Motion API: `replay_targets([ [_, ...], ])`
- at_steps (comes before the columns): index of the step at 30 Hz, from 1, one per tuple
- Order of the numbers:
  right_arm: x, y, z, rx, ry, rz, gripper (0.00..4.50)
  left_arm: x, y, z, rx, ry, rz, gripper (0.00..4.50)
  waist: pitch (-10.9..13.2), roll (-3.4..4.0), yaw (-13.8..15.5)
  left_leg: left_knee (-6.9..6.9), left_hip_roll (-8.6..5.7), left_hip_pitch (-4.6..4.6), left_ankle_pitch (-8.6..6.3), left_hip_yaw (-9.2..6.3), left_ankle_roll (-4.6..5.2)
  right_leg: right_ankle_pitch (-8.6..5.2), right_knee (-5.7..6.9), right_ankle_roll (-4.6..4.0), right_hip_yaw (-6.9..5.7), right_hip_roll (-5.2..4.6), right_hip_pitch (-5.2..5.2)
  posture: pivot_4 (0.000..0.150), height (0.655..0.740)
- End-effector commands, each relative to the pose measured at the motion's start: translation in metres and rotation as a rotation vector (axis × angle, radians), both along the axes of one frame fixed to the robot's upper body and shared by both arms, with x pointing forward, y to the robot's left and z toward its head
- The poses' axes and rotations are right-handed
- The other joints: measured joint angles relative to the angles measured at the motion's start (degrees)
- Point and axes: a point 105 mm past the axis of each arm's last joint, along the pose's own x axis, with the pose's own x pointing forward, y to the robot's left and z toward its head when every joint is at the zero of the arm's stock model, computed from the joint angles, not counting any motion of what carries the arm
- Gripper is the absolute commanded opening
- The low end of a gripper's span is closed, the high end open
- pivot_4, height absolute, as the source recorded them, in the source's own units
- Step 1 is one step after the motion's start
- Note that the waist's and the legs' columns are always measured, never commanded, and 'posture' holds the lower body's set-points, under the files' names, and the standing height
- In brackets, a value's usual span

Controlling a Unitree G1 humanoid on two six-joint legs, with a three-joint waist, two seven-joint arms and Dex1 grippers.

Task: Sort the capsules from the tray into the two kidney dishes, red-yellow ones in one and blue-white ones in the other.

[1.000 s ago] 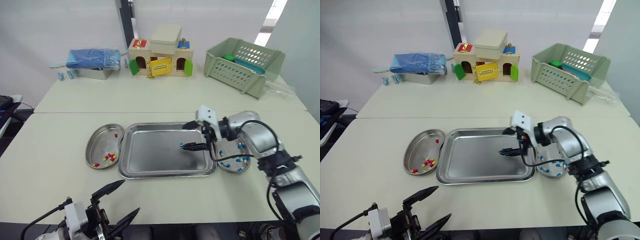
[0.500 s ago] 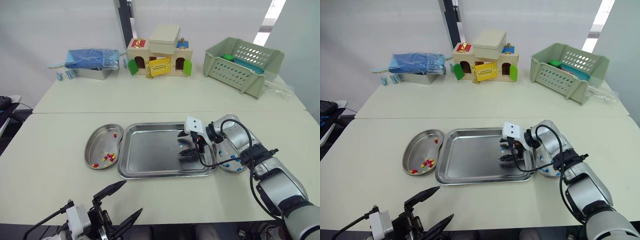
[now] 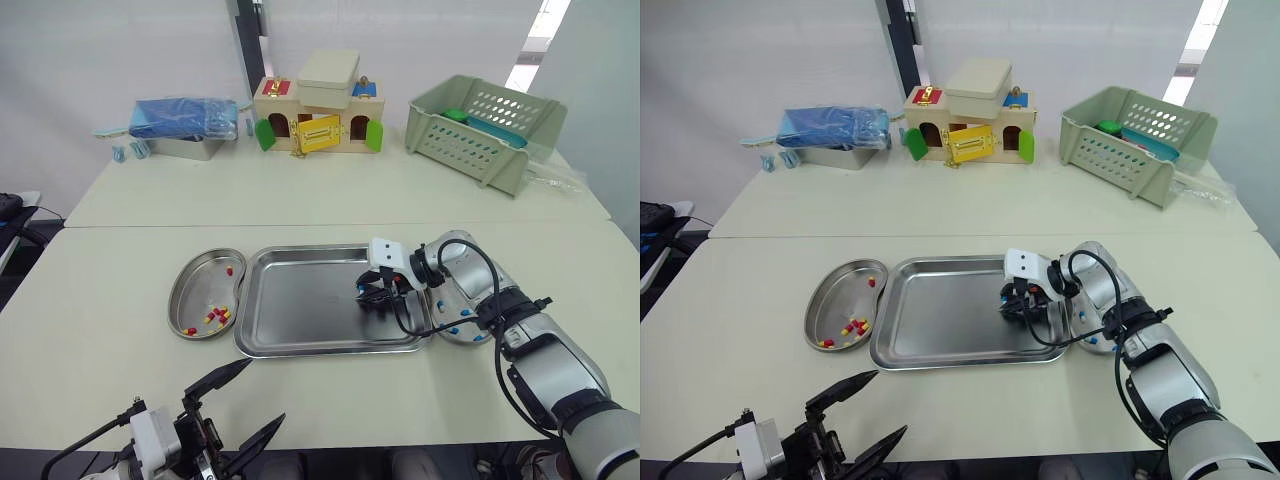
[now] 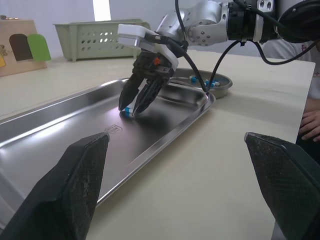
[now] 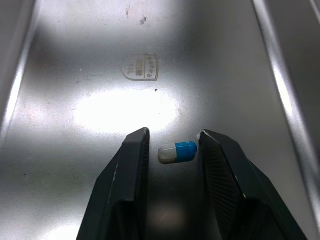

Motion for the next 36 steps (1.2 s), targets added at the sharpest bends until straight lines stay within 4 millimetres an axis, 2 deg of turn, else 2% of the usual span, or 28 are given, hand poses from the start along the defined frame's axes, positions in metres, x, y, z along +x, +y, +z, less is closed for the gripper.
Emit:
replay_targets([
  [1,0.001,-0.005,-0.003,-0.021,0.006,-0.013,1.74,0.0,-0.004,0.006,-0.006,-0.021,-0.014,4.5,0.0,0.0,0.0,0.0,0.0,0.0,0.0,0.0,0.0,0.0,0.0,0.0,0.0,0.0,0.0,0.15,0.74],
  [3,0.0,-0.004,-0.002,-0.017,0.009,-0.011,1.74,0.0,-0.005,0.006,-0.007,-0.021,-0.017,4.5,0.0,0.0,0.0,0.0,0.0,0.0,0.0,0.0,0.0,0.0,0.0,0.0,0.0,0.0,0.01,0.15,0.74],
  [7,0.001,-0.004,-0.002,-0.013,0.007,-0.017,0.97,0.001,-0.005,0.007,-0.008,-0.021,-0.019,4.5,0.0,0.0,0.0,0.0,0.0,0.0,0.0,0.0,0.0,0.0,0.0,0.0,0.0,0.0,0.01,0.15,0.74],
  [21,-0.001,-0.004,-0.002,-0.004,0.016,-0.016,0.97,0.001,-0.004,0.006,-0.005,-0.013,-0.026,4.5,0.0,0.0,0.0,0.0,0.0,0.0,0.0,0.0,0.0,0.0,0.0,0.0,0.0,0.0,0.01,0.15,0.74],
  [23,-0.002,-0.005,0.004,0.024,0.01,-0.014,0.97,0.001,-0.003,0.005,0.002,-0.014,-0.032,4.5,0.0,0.0,0.0,0.0,0.0,0.0,0.0,0.0,0.0,0.0,0.0,0.0,0.0,0.0,0.01,0.15,0.74],
  [26,-0.01,-0.01,0.022,0.12,-0.005,0.003,0.97,0.0,-0.004,0.004,0.025,-0.019,-0.074,4.5,0.0,0.0,0.3,0.0,0.0,-0.03,0.0,-0.02,0.0,0.0,-0.01,0.0,-0.03,0.0,0.0,0.15,0.74],
  [29,-0.022,-0.027,0.035,0.172,-0.008,-0.011,0.97,-0.001,-0.007,0.005,0.038,-0.034,-0.121,4.5,0.0,0.01,0.6,0.0,-0.01,-0.09,0.0,-0.01,0.0,0.0,-0.08,0.0,-0.01,-0.01,-0.01,0.15,0.74],
  [36,-0.053,-0.101,0.049,0.156,-0.008,-0.181,0.97,0.001,-0.014,0.002,0.063,-0.052,-0.255,4.5,0.0,0.0,1.4,0.0,-0.02,-0.09,0.0,0.0,0.01,0.0,-0.14,0.0,-0.04,-0.02,0.03,0.15,0.74],
])
